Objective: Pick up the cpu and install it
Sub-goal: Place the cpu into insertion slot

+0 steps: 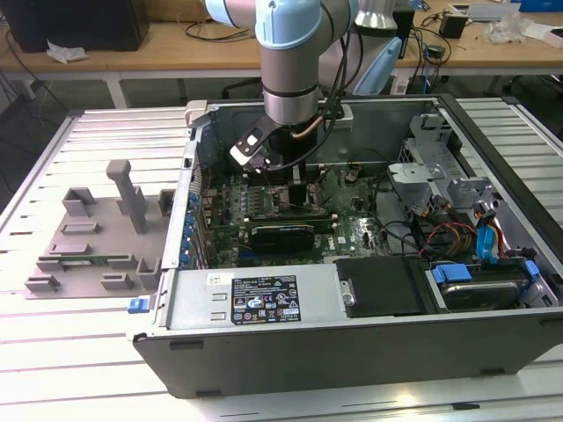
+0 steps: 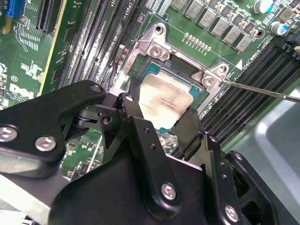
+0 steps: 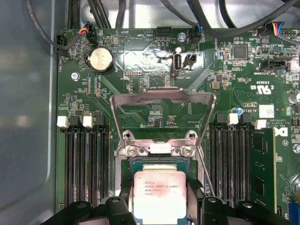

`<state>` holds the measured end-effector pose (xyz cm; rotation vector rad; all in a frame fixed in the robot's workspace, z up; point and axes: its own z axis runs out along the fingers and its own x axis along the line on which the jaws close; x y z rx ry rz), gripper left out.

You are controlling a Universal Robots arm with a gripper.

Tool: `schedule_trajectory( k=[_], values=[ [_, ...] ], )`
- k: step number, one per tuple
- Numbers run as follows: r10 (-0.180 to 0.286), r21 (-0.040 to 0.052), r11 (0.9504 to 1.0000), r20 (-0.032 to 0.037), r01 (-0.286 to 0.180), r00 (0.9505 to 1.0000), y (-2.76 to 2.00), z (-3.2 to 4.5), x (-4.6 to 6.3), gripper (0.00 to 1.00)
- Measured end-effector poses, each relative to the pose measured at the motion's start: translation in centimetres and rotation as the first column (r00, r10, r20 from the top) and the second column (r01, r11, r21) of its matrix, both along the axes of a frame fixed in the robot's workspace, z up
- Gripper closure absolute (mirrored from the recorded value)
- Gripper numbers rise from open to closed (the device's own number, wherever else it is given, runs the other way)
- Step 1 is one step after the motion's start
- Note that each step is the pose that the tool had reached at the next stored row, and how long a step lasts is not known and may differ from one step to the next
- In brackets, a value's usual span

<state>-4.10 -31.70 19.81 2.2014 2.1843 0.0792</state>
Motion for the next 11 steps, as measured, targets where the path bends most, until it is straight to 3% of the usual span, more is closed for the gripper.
schedule_trajectory(
  k=[2, 3, 7, 11],
  values=[
    [0.000, -0.0001, 1.0000, 0.0000, 0.000, 1.0000, 0.00, 0.00, 0.02, 0.46],
    [0.000, -0.0001, 1.0000, 0.0000, 0.000, 1.0000, 0.00, 0.00, 0.03, 0.38],
    [0.000, -0.0001, 1.0000, 0.0000, 0.000, 1.0000, 0.00, 0.01, 0.04, 0.38],
    [0.000, -0.0001, 1.0000, 0.0000, 0.000, 1.0000, 0.00, 0.96, 0.04, 0.38]
  ],
)
